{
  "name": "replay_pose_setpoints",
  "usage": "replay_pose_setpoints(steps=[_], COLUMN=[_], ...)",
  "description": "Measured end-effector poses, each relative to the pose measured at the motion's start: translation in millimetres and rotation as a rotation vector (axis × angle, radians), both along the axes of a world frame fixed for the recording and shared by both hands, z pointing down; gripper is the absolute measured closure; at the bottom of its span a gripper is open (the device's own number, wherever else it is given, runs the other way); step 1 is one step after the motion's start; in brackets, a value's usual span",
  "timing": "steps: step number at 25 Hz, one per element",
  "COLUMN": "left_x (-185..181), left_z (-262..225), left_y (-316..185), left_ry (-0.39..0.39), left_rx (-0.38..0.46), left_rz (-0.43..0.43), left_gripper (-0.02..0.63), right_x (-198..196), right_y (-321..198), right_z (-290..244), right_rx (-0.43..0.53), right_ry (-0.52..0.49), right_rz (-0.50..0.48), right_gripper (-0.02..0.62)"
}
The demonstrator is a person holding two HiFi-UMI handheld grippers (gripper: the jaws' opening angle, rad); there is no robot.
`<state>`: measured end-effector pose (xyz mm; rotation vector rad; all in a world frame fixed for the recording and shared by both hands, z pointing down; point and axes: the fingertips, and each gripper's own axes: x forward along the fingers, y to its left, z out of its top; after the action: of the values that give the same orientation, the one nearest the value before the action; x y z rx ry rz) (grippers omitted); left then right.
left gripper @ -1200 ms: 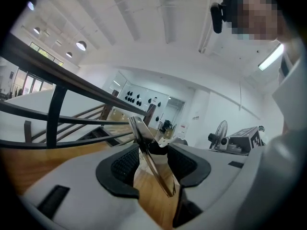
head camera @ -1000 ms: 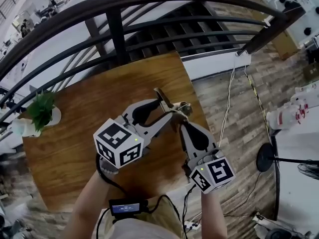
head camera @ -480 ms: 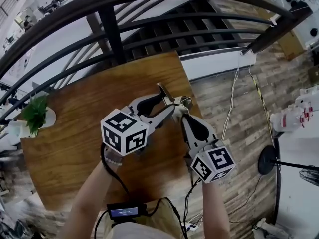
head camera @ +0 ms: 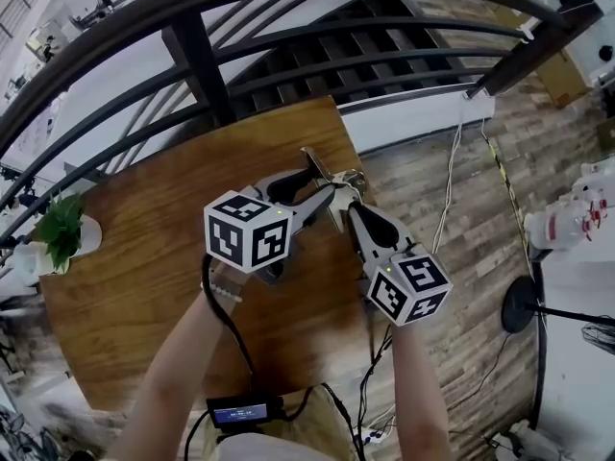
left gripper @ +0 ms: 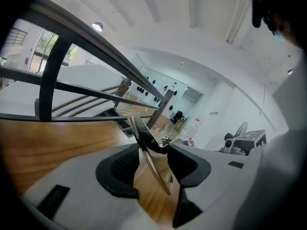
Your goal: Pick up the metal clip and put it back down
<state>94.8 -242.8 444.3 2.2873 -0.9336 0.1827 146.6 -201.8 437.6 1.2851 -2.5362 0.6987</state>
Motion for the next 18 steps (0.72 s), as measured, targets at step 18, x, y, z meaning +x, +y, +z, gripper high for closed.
replay_pose_setpoints(steps=[18], left_x=[30.6], left_z=[53.9], left_y=[-42.1], left_ry=[-0.145], left_rx=[-0.147], left_rz=[-0.018], left_gripper=[0.42], right_x=[11.9], right_y=[-43.9], right_z=[50.0], right_rx=[-0.199], right_ry=[-0.054], right_rz=[0.02], right_gripper=[0.574])
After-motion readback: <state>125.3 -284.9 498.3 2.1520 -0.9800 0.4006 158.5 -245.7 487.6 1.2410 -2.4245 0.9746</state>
